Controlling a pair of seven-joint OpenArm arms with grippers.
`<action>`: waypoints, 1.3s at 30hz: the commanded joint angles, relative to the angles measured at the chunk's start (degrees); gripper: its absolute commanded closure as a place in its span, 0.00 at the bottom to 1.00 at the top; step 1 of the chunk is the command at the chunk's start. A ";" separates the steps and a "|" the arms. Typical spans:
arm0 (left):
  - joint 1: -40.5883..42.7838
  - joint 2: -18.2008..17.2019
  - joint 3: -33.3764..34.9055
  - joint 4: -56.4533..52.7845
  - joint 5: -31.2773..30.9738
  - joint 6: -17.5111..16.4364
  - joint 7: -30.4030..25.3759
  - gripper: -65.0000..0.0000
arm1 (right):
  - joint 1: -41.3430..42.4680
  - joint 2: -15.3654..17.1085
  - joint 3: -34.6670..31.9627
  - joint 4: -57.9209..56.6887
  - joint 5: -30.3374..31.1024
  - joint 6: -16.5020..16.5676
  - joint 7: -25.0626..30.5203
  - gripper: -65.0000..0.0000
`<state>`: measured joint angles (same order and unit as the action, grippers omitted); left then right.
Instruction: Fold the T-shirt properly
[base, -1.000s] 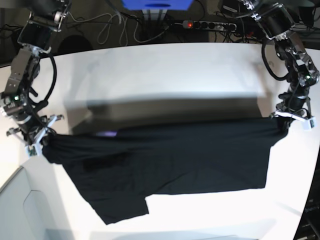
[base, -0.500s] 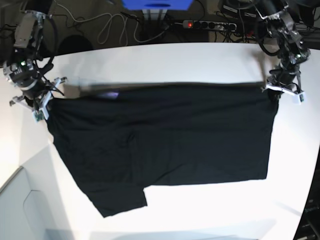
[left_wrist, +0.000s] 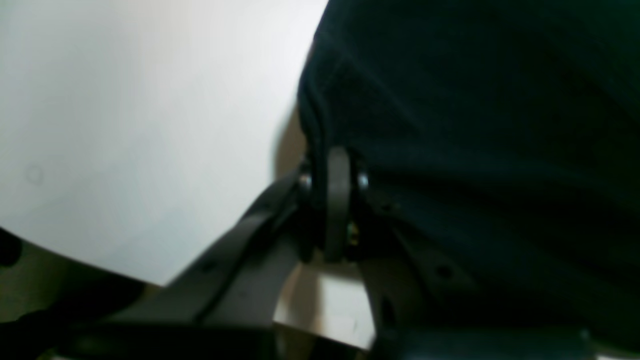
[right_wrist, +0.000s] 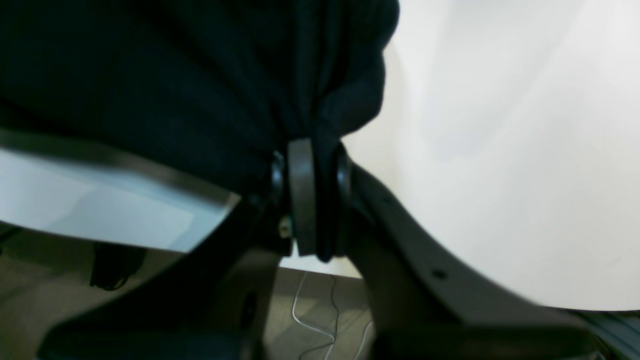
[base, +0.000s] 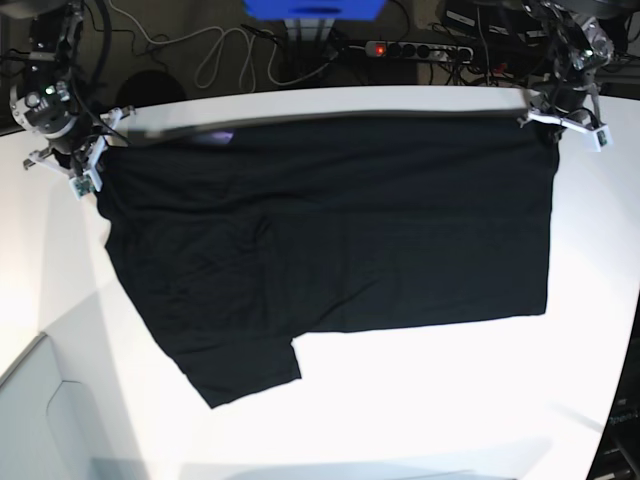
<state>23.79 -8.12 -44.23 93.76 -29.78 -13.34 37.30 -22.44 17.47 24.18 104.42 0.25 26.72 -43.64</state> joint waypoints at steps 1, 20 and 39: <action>0.16 -0.80 -0.48 1.06 -0.42 -0.06 -1.21 1.00 | -0.11 0.94 0.47 0.85 -0.03 0.14 1.13 1.00; 1.57 -1.42 -0.21 1.76 -0.42 -0.15 -1.21 1.00 | -3.98 0.24 0.56 -0.47 -0.12 -0.04 0.69 0.71; 1.22 -1.15 -0.21 1.15 -0.42 -0.15 -1.21 1.00 | -1.87 -6.44 11.82 4.55 0.14 11.21 1.13 0.51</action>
<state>24.91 -8.56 -44.07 94.17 -29.76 -13.37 37.17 -24.75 10.09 35.81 108.01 0.03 36.42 -43.72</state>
